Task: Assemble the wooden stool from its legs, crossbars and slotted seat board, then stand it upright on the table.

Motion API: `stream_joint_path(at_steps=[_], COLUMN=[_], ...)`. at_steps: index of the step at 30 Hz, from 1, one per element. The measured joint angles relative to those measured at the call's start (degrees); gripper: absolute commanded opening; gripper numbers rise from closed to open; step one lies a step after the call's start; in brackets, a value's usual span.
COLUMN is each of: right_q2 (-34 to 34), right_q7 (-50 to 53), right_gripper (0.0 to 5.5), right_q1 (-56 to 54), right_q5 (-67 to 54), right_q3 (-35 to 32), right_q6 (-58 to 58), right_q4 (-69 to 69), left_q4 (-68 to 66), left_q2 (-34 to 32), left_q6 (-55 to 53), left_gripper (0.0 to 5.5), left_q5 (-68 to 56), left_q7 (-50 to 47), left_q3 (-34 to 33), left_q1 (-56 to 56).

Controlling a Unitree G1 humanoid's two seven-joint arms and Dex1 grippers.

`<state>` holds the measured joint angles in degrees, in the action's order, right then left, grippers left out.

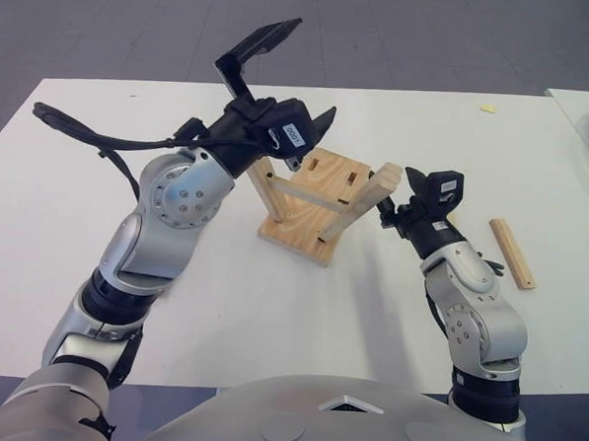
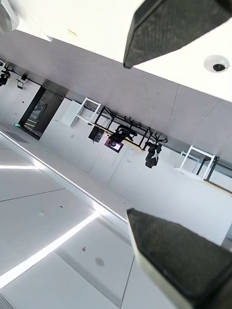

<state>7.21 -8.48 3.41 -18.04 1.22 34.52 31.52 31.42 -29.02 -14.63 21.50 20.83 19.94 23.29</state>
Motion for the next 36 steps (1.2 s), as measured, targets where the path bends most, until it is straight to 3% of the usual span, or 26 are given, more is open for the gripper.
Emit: stream_joint_path(at_steps=[4,10,17,23,29,36], right_q2=[0.2,0.1,0.0,-0.3,-0.3,-0.2], right_q7=[-0.1,-0.2,0.3,0.3,0.3,0.3], right_gripper=[3.70,3.70,3.70,3.70,3.70,3.70], right_q1=[-0.1,-0.2,-0.2,-0.2,0.1,0.1], right_q5=[-0.1,-0.1,-0.1,-0.1,-0.1,-0.1], right_q3=[-0.1,-0.1,0.0,0.2,0.2,0.2], right_q6=[0.2,0.2,0.2,0.2,0.5,0.5], right_q4=[0.0,0.1,0.0,0.1,0.3,0.6], left_q4=[-9.1,-16.0,-13.1,-4.0,-9.5,-11.0], left_q2=[0.9,0.8,6.3,10.3,3.7,3.5], left_q6=[6.9,16.4,9.9,4.8,6.8,10.4], left_gripper=[5.40,5.40,5.40,5.40,5.40,5.40], left_q5=[5.4,6.4,2.6,1.2,5.9,6.0], left_q7=[-1.6,-7.9,-3.5,-2.6,1.8,-0.9], left_q3=[7.5,7.8,3.8,-3.3,4.8,4.7], left_q1=[-6.7,-7.2,-6.5,3.6,-9.3,-10.4])
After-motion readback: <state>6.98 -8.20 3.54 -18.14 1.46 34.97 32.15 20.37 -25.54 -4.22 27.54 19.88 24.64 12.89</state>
